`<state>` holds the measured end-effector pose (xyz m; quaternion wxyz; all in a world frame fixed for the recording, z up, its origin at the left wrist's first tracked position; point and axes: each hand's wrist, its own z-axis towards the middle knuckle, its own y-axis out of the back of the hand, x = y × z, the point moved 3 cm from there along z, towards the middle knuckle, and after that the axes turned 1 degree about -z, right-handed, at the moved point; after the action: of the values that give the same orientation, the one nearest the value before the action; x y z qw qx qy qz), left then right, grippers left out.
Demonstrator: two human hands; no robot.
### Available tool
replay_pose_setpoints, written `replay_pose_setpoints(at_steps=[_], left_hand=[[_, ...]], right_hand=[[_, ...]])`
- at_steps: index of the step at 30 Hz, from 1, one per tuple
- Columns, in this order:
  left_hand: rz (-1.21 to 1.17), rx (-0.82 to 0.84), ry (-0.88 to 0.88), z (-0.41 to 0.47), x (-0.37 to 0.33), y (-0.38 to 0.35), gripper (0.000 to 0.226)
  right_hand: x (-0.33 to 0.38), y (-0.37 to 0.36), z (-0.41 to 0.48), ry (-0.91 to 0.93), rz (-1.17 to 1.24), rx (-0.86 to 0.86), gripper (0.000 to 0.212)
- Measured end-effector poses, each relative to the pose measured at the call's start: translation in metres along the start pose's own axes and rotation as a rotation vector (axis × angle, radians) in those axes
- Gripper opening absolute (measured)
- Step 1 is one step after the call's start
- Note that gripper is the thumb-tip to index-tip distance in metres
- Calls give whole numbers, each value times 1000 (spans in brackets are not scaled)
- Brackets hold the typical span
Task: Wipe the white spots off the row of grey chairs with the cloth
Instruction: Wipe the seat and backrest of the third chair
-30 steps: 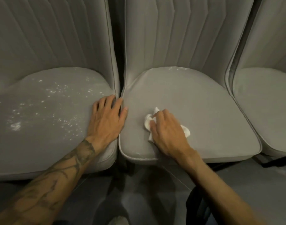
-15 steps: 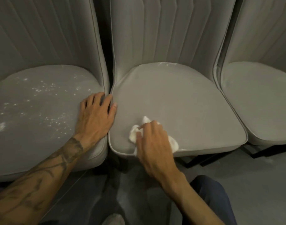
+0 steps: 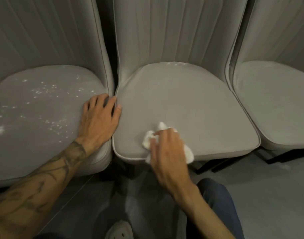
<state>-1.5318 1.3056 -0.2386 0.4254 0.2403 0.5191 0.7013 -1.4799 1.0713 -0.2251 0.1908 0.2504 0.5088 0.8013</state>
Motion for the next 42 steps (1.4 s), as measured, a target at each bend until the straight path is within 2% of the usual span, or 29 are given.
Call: replay_pose_setpoints(at_steps=[1, 3, 4, 7, 9, 12, 14, 17, 20, 23, 26, 28, 30, 33, 37, 42], left_hand=[[-5, 11, 1, 0, -1, 1, 44], [-38, 44, 7, 1, -1, 5, 46], [-54, 60, -1, 1, 0, 7, 47], [-31, 63, -43, -9, 5, 14, 46], [-7, 56, -55, -18, 8, 16, 45], [-29, 59, 0, -24, 9, 15, 47], [-53, 55, 31, -25, 9, 13, 47], [-115, 62, 60, -25, 11, 12, 43], [-102, 25, 47, -25, 11, 17, 39], [-94, 18, 42, -25, 8, 18, 37], [-133, 61, 62, -25, 10, 17, 41], [-251, 84, 99, -26, 13, 17, 44], [-264, 75, 119, -26, 16, 16, 43], [-140, 39, 94, -23, 13, 14, 35], [-112, 2, 67, -25, 15, 15, 33], [-115, 36, 79, -24, 13, 15, 34]], right_hand=[[15, -2, 0, 97, 37, -23, 13], [16, 3, 1, 222, 54, -15, 9], [1, 8, 3, 207, 57, -3, 9], [-56, 22, 2, 5, -63, 22, 19], [-62, 22, -5, 37, -210, 23, 23], [-4, 3, -6, 8, -165, 109, 37], [49, -16, 1, 99, -75, 118, 40], [86, -30, 13, 299, 3, 256, 48], [55, -16, 26, 281, 41, 100, 29], [35, -11, 26, 66, 61, -58, 15], [87, -28, 18, 20, 208, 74, 36], [111, -40, 22, 22, 306, 173, 36], [110, -43, 31, 96, 268, 230, 37], [81, -33, 17, 260, 95, 312, 44], [52, -17, -10, 215, -49, 368, 49], [83, -29, 21, 205, 0, 333, 26]])
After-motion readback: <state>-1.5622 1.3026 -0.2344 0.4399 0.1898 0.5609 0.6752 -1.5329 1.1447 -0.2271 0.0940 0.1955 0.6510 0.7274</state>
